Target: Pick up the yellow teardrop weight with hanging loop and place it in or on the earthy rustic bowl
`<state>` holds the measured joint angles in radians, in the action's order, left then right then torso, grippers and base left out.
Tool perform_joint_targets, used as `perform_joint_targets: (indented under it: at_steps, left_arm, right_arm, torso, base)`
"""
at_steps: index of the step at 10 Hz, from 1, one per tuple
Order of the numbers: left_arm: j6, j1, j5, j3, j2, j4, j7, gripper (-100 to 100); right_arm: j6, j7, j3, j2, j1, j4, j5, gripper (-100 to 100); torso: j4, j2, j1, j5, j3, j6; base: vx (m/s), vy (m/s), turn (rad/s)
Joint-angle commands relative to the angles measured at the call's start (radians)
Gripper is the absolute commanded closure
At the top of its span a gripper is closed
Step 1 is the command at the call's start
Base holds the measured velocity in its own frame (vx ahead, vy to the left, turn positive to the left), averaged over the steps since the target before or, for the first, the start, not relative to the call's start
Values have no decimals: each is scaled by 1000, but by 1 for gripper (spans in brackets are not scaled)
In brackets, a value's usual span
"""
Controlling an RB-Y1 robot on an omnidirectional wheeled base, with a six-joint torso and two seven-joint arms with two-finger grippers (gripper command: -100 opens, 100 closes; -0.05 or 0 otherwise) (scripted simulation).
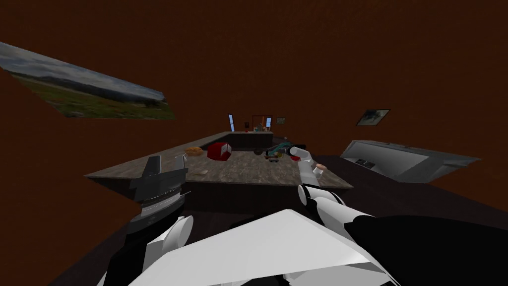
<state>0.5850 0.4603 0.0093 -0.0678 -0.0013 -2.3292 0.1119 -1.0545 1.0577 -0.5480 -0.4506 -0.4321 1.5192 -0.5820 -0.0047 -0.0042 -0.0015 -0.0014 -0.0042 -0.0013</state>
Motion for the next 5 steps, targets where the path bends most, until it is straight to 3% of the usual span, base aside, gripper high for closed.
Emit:
perform_joint_targets:
  at_steps: [1, 5]
  left_arm:
    - [0, 0, 0, 0, 0, 0, 0, 0]
    - [0, 0, 0, 0, 0, 0, 0, 0]
  right_arm:
    - [27, -16, -26, -17, -2, -7, -7, 100]
    - [109, -60, -128, -78, 7, -23, -28, 100]
  torso:
    - [0, 0, 0, 0, 0, 0]
    - [1, 2, -2, 0, 1, 0]
  base:
    - [-59, -24, 349]
    - [-93, -51, 414]
